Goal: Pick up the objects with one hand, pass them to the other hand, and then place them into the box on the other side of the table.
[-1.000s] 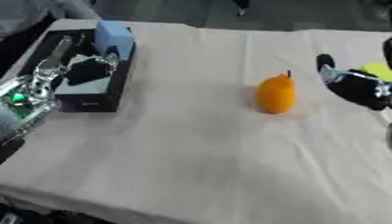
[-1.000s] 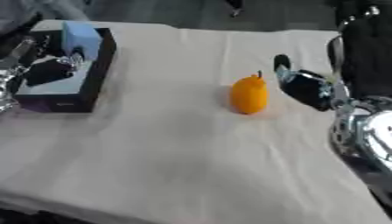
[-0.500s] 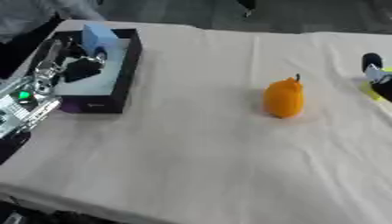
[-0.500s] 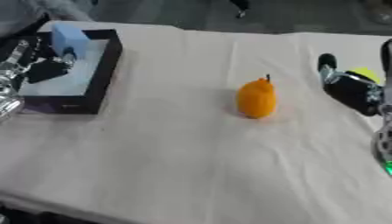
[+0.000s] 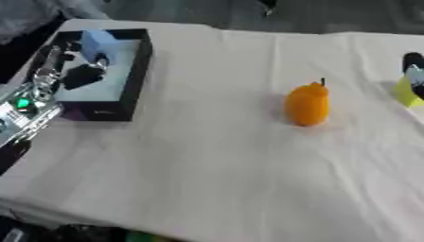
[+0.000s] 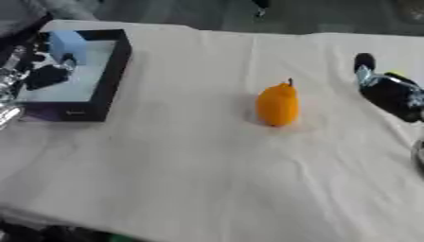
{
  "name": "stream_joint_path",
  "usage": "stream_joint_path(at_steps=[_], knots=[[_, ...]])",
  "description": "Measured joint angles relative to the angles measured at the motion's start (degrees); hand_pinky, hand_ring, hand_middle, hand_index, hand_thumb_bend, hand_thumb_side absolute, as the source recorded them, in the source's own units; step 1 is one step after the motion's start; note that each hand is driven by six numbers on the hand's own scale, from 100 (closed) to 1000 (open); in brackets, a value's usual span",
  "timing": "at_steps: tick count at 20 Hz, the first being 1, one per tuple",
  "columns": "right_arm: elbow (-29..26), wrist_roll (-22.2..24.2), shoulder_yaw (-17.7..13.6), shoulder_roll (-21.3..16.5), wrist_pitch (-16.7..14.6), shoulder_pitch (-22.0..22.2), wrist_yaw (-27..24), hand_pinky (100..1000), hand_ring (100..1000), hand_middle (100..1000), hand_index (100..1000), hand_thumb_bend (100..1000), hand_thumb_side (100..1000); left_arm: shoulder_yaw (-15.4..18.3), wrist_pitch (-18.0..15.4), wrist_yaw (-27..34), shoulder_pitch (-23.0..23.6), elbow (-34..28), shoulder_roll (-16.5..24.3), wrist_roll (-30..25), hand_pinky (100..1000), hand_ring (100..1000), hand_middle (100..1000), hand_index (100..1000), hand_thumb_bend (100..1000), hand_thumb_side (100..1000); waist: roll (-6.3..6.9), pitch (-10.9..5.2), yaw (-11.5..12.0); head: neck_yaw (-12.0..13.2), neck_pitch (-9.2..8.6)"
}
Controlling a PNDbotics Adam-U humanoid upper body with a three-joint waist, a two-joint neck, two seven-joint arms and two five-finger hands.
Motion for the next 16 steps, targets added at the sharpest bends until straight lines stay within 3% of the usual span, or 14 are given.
stream_joint_path(at_steps=[1, 4, 7, 12, 16], knots=[[0.00, -0.09, -0.08, -0.01, -0.01, 0.06, -0.11, 877, 907, 873, 868, 447, 330, -0.14, 0.61, -0.57, 0.00, -0.01, 0.00, -0.61, 1000, 1000, 916, 985, 100, 492, 0.00, 0.00, -0.02, -0.03, 0.00], [0.00, -0.37, -0.10, -0.03, -0.01, 0.06, -0.35, 877, 906, 872, 868, 446, 329, -0.67, 2.63, -2.86, 0.00, -0.31, 0.04, -2.63, 1000, 1000, 940, 1000, 309, 725, 0.00, 0.00, -0.07, -0.08, 0.02], [0.00, -0.71, -0.10, -0.04, 0.04, 0.10, -0.38, 878, 906, 871, 868, 448, 325, -0.69, 4.32, -5.32, 0.00, -0.38, 0.26, -4.32, 1000, 1000, 950, 1000, 302, 778, 0.00, 0.00, -0.07, -0.08, 0.03], [0.00, -1.16, -0.10, -0.04, -0.03, 0.18, -0.42, 879, 905, 869, 867, 450, 325, -0.52, 6.35, -9.60, 0.00, -0.21, 0.26, -6.35, 1000, 1000, 947, 1000, 217, 709, 0.00, 0.00, -0.01, -0.11, 0.03], [0.00, -1.40, -0.12, -0.12, -0.02, 0.58, -0.47, 878, 904, 868, 866, 450, 324, 0.16, 7.69, -12.76, -0.01, 0.25, 0.25, -7.69, 1000, 1000, 945, 1000, 170, 582, 0.00, 0.00, 0.03, -0.13, 0.03]])
